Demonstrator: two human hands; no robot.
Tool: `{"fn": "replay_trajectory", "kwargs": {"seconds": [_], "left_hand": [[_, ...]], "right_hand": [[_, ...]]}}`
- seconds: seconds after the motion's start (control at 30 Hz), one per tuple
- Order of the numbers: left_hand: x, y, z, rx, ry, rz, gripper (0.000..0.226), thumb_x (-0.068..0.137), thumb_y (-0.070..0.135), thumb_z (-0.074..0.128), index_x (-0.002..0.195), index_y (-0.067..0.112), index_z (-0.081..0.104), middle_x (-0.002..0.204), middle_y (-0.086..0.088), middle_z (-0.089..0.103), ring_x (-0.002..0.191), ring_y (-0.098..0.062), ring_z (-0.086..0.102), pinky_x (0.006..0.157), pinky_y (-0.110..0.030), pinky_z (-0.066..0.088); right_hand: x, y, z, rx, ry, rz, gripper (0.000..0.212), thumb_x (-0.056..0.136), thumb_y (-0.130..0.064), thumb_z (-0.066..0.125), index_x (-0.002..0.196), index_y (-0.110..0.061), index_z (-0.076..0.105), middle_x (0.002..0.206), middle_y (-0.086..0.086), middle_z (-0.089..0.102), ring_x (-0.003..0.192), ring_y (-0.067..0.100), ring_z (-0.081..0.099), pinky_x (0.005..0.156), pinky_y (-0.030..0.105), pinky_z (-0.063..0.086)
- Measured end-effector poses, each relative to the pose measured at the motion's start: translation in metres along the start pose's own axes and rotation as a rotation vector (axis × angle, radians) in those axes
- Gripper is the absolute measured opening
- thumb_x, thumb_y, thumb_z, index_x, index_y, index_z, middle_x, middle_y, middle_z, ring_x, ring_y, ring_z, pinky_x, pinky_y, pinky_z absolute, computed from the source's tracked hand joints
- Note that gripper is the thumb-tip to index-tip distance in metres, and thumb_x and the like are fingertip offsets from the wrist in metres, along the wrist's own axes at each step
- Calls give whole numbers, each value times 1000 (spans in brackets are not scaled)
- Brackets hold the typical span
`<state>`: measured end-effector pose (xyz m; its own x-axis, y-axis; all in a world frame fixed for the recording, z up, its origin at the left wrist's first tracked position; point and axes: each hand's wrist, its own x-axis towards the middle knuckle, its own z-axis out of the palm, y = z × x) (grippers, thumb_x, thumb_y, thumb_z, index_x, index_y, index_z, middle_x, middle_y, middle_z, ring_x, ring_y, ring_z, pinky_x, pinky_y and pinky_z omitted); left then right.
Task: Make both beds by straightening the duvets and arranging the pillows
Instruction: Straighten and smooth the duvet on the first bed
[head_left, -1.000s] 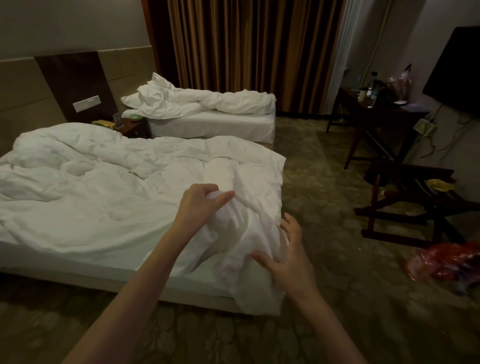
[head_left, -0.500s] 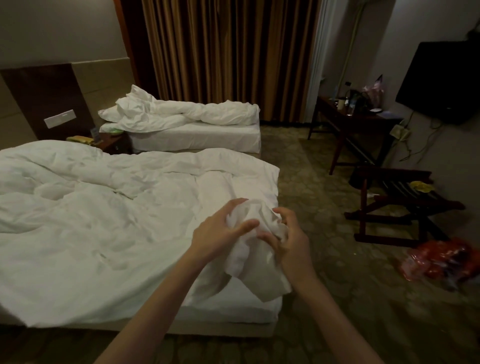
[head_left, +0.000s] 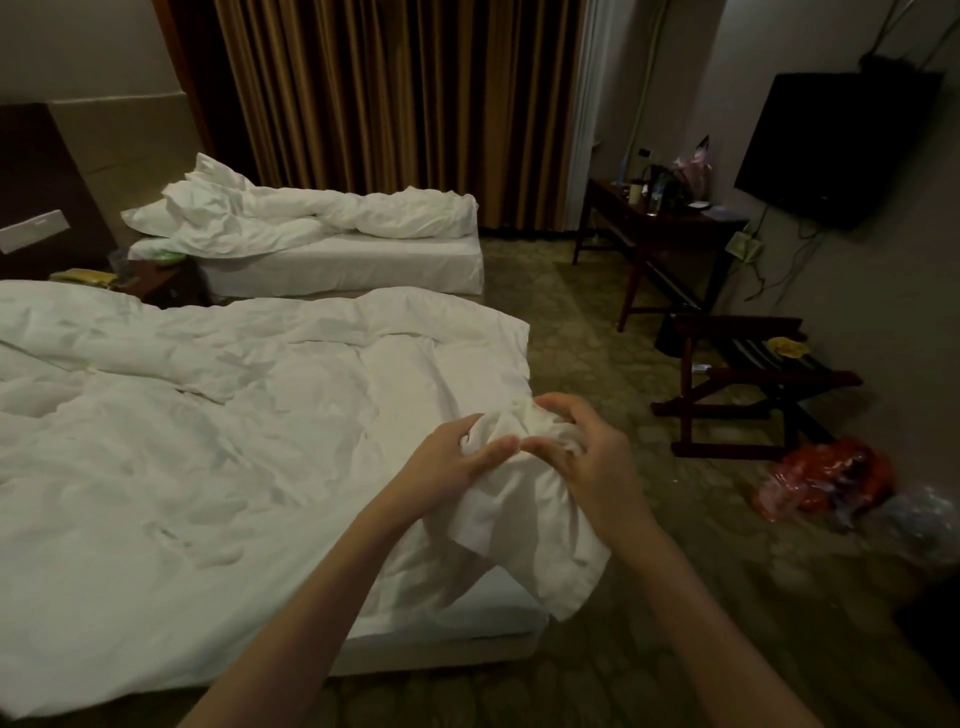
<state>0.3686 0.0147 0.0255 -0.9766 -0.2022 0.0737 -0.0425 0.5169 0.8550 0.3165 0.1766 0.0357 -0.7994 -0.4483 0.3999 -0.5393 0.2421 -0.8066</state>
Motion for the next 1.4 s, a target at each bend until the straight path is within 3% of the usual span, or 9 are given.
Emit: {"fn": "replay_trajectory", "kwargs": {"seconds": [0.1, 0.23, 0.4, 0.57, 0.87, 1.03, 1.17, 1.3, 1.4], "left_hand": [[-12, -1, 5, -33, 30, -26, 38, 87, 45, 61, 79, 7, 63, 75, 1, 63, 69, -10, 55, 66, -25, 41], [-40, -2, 8, -113, 137, -53, 35, 86, 38, 65, 61, 16, 54, 61, 5, 56, 59, -8, 49, 59, -23, 37], [-87, 18, 18, -262, 193, -65, 20, 90, 29, 62, 70, 31, 64, 61, 22, 65, 62, 9, 60, 57, -6, 43], [-116, 49, 9, -256, 208, 15, 14, 84, 30, 67, 71, 33, 66, 63, 24, 66, 65, 7, 62, 58, -9, 44], [-164, 87, 3, -157, 253, 63, 13, 77, 32, 74, 67, 30, 66, 63, 20, 66, 64, 5, 60, 55, -8, 42], [-183, 91, 11, -121, 267, 9, 7, 77, 37, 72, 74, 32, 69, 70, 22, 68, 71, 5, 62, 60, -9, 45], [-197, 92, 16, -64, 290, -17, 17, 77, 37, 73, 64, 27, 67, 63, 16, 66, 61, 3, 58, 55, -14, 42], [-205, 100, 10, -57, 256, -15, 19, 76, 38, 73, 72, 20, 72, 68, 8, 69, 65, -6, 62, 60, -24, 47], [-202, 109, 4, -55, 263, -9, 15, 76, 38, 73, 67, 26, 70, 65, 12, 69, 64, -3, 63, 62, -28, 49]], "right_hand": [[-5, -2, -6, -59, -35, -25, 58, 70, -46, 61, 117, -12, 61, 108, -7, 59, 94, 2, 54, 77, 0, 40], [-17, -3, -7, -139, -67, -104, 54, 70, -50, 61, 106, -11, 69, 101, -10, 61, 93, 5, 57, 81, -1, 38], [-42, -16, -16, -168, -84, -181, 56, 74, -64, 58, 95, -15, 72, 95, -12, 67, 88, 4, 62, 81, 14, 48], [-63, -40, -32, -202, -53, -251, 52, 74, -63, 56, 93, -18, 71, 91, -16, 64, 84, 3, 62, 71, 17, 52], [-94, -74, -55, -174, -49, -330, 67, 71, -79, 48, 94, -20, 71, 86, -5, 70, 75, 8, 64, 65, 24, 54], [-109, -79, -64, -193, -102, -375, 49, 73, -63, 58, 94, -21, 71, 88, -6, 70, 82, 5, 63, 71, 20, 52], [-120, -80, -68, -187, -118, -413, 56, 76, -70, 54, 91, -19, 71, 86, -9, 70, 78, 4, 63, 69, 16, 51], [-127, -86, -69, -138, -114, -441, 53, 77, -67, 57, 88, -17, 71, 85, -9, 70, 79, 2, 63, 70, 10, 48], [-121, -92, -71, -119, -95, -440, 49, 75, -64, 60, 88, -18, 71, 85, -10, 69, 79, 2, 62, 70, 8, 46]]}}
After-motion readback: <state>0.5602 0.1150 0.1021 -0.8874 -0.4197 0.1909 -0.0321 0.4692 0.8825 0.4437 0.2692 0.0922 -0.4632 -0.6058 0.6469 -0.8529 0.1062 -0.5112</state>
